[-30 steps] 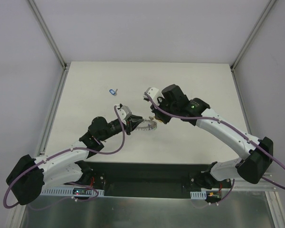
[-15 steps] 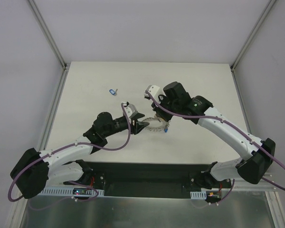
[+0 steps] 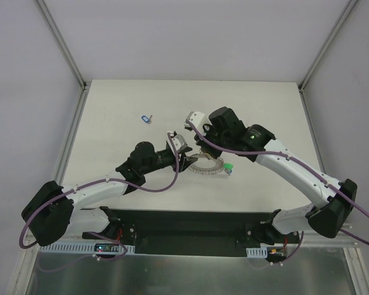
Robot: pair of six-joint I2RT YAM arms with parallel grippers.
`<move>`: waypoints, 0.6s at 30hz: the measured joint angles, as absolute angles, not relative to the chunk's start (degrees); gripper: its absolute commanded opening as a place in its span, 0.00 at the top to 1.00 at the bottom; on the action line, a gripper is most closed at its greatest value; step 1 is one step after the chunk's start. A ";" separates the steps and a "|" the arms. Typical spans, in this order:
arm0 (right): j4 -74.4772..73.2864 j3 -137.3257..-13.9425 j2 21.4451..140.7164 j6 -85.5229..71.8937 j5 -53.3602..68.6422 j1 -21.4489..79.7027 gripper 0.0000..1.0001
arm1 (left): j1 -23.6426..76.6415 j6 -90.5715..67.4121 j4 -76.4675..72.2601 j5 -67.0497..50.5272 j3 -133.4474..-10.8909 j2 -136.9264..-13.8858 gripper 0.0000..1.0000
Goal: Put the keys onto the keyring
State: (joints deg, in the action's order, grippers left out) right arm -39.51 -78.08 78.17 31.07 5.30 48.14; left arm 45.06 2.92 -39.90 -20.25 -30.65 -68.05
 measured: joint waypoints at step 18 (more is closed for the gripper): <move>-39.77 -78.52 78.17 30.70 4.95 49.34 0.99 | 45.06 4.14 -41.32 -20.82 -31.59 -71.31 0.63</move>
